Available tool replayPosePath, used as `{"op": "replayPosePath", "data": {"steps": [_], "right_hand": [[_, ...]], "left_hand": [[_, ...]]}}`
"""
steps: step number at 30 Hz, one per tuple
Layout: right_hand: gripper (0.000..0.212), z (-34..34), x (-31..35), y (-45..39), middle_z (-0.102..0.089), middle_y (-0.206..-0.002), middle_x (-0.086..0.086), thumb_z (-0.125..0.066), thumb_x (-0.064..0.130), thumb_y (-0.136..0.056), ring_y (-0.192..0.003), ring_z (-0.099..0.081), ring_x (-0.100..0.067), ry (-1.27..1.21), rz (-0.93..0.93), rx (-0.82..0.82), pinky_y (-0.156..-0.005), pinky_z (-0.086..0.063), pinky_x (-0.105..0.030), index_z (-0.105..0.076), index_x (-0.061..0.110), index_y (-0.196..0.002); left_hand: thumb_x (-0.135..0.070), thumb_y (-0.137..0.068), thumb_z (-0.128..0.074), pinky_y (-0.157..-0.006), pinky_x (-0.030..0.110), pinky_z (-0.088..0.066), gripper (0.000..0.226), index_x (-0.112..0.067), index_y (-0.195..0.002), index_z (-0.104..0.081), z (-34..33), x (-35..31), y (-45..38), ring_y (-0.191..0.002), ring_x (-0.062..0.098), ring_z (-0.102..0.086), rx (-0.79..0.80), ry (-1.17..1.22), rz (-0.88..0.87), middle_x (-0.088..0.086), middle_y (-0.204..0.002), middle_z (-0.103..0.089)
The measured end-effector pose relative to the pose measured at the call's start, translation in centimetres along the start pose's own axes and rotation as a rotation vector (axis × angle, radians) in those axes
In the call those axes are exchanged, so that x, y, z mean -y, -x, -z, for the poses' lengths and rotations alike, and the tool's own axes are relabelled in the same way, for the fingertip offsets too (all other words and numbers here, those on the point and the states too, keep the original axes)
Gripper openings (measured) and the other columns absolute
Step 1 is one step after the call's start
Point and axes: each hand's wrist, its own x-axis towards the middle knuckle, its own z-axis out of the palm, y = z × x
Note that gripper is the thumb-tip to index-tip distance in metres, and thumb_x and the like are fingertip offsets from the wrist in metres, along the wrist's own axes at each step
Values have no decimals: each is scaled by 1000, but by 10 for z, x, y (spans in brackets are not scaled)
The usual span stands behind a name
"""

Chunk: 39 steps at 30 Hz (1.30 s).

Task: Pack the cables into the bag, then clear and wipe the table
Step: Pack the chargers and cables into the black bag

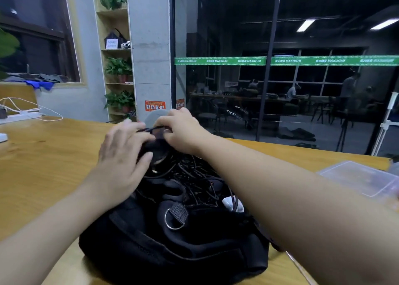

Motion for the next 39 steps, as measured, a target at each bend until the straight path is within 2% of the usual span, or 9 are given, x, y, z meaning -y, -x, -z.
{"op": "replayPosePath", "data": {"steps": [3, 7, 9, 14, 19, 24, 28, 32, 39], "right_hand": [[34, 7, -18, 21, -55, -115, -10, -39, 23, -92, -114, -40, -27, -168, -3, -17, -103, -31, -37, -66, 16, -110], [50, 22, -32, 57, -63, -104, -3, -33, 43, -100, -103, -55, -18, -336, -151, 40, -89, -39, -31, -72, 12, -96], [58, 29, -38, 70, -65, -102, 3, -30, 57, -96, -100, -57, -14, -364, -220, 68, -86, -38, -28, -74, 18, -92], [70, 43, -38, 86, -62, -117, 7, -28, 80, -79, -108, -54, -11, -400, -286, 147, -89, -39, -32, -72, 27, -91], [67, 43, -31, 97, -63, -116, 3, -26, 68, -90, -109, -55, -12, -472, -259, 155, -89, -35, -29, -73, 20, -87], [54, 15, -25, 94, -54, -85, -9, -32, 55, -97, -76, -51, -19, -378, -341, 206, -61, -36, -29, -55, 12, -75], [46, -11, -27, 79, -42, -108, -12, -25, 39, -102, -111, -48, -33, -298, -529, 157, -79, -38, -32, -43, 15, -138], [69, -27, -7, 65, -40, -133, -16, -49, 59, -89, -122, -47, -36, -356, -619, 25, -93, -40, -40, -41, 3, -128], [29, -22, -4, 69, -59, -123, -20, -40, 20, -99, -114, -54, -35, -437, -231, 100, -91, -43, -36, -50, 4, -121]], "left_hand": [[-35, -91, -39, -107, 27, -25, 45, -7, -127, -42, 7, -11, -9, -120, 13, -36, -58, 222, 152, 8, -126, -41], [-38, -90, -37, -92, 33, -43, 25, -27, -109, -48, 9, -21, -24, -93, 9, -55, 10, 520, 434, -8, -104, -57], [-28, -93, -43, -84, 42, -47, 15, -34, -88, -55, 9, -23, -31, -82, 17, -60, 56, 467, 472, -7, -87, -63], [-34, -86, -62, -68, 31, -45, 14, -24, -77, -62, 7, -41, -45, -70, 17, -57, 294, 324, 487, -7, -70, -63], [-37, -84, -61, -70, 34, -47, 18, -20, -81, -62, 11, -47, -56, -78, 25, -56, 356, -141, 426, 0, -78, -60], [-32, -89, -55, -63, 32, -38, 31, -30, -60, -48, 25, -51, -63, -74, 25, -51, 206, -119, 406, -6, -66, -50], [-28, -90, -56, -55, 27, -34, 25, -15, -68, -60, 39, -61, -74, -64, 15, -50, 72, 31, 418, -8, -61, -55], [-26, -90, -57, -52, 26, -30, 30, -12, -63, -59, 41, -71, -84, -54, 11, -44, 30, 117, 427, -7, -52, -49], [-23, -90, -53, -56, 27, -34, 26, -9, -70, -61, 1, -88, -76, -66, 20, -50, 65, 184, 401, -3, -59, -52]]}}
